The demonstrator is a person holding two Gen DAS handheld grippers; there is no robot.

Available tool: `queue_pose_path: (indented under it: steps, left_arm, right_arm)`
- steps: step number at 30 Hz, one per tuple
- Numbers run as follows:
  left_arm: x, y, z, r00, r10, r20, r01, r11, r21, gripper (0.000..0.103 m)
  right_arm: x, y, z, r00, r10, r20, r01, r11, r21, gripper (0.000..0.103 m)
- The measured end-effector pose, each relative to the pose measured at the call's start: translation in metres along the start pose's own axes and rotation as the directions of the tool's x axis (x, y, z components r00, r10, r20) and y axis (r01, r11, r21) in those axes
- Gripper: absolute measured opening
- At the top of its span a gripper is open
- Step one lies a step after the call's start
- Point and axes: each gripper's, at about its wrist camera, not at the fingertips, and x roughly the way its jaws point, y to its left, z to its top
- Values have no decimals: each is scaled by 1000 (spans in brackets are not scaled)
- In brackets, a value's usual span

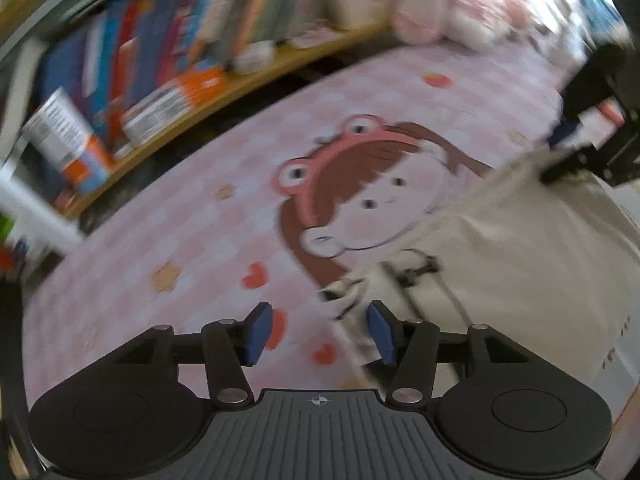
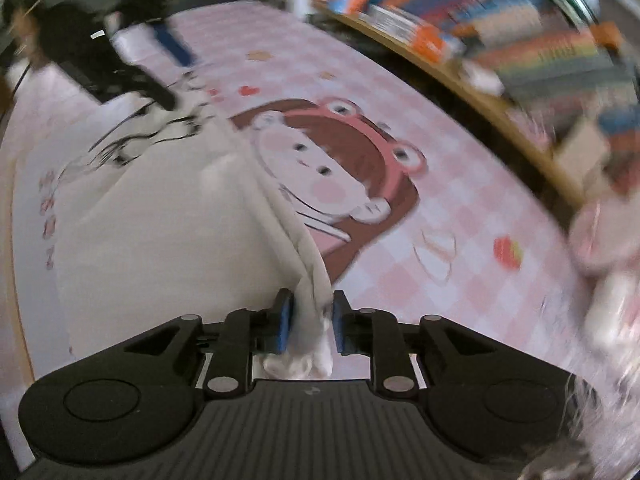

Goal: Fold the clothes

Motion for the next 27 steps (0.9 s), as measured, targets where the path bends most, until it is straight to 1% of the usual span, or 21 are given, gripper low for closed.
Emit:
queue_pose_path:
  steps: [1,3,4,5,7,8,10,12,13,14,16,17,18,19,21,22,23,24,25,26,27]
  left_arm:
    - [-4,8,-5,1000,-5,16,6,998,-64,53]
    - [-11,24,-15,999,-12,49,22,981,-192,52]
    - [-15,29,-21,997,-32,75,50,964,-260,51]
    - [-17,33,-29,992,-65,109,98,939,-330,49]
    - [-19,35,-47,977,-117,180,187,874,-449,48]
    - [-19,34,-56,970,-123,208,212,847,-488,48]
    - [-17,31,-71,959,-122,255,249,792,-557,48]
    - [-13,30,-83,947,-132,294,292,737,-609,48]
    - [-11,30,-87,940,-143,310,315,714,-625,48]
    - [-8,31,-90,934,-157,322,335,700,-631,48]
    - [-3,33,-92,922,-183,340,368,684,-630,48]
    - [2,35,-92,919,-194,343,379,678,-630,48]
    - [6,37,-91,916,-206,345,389,672,-630,48]
    - [10,39,-90,916,-207,345,390,666,-636,47]
    - [16,41,-89,916,-201,346,389,648,-654,42]
    - [16,43,-88,908,-209,362,409,628,-662,35]
    - [16,44,-88,896,-226,383,437,608,-663,29]
    - [15,44,-87,880,-250,403,468,595,-653,25]
    - [15,44,-85,864,-277,421,499,585,-640,17]
    - [15,45,-83,853,-293,432,518,572,-636,6]
    - [17,45,-82,845,-305,439,532,558,-637,5]
  right_arm:
    - [1,-8,-4,1000,-6,7,6,998,61,21]
    - [1,-22,-13,998,-60,3,59,985,164,21]
    - [-1,-28,-18,995,-96,-5,95,972,213,20]
    - [-5,-32,-23,992,-123,-4,120,958,261,20]
    - [-21,-37,-33,991,-117,58,86,920,382,20]
    - [-28,-36,-39,991,-96,90,46,894,446,20]
    - [-41,-33,-50,986,-53,157,-45,826,563,20]
    - [-50,-20,-59,981,-33,189,-97,763,639,26]
    - [-52,-12,-61,981,-27,193,-111,737,666,26]
    - [-51,-2,-62,982,-31,189,-110,718,687,28]
    - [-49,17,-66,983,-40,177,-103,680,726,28]
    - [-46,24,-66,986,-62,157,-75,669,740,25]
    - [-43,30,-67,987,-88,133,-43,659,751,13]
    - [-41,37,-67,988,-113,109,-10,649,761,11]
    - [-38,44,-69,984,-156,82,34,626,779,10]
    - [-36,47,-68,983,-171,72,51,619,784,10]
    - [-35,51,-66,981,-186,63,68,624,778,10]
    - [-34,54,-65,977,-206,50,96,640,762,10]
    - [-33,57,-62,974,-223,38,121,655,746,10]
    - [-32,60,-60,971,-236,29,139,664,734,10]
    - [-33,63,-60,968,-251,22,158,671,725,10]
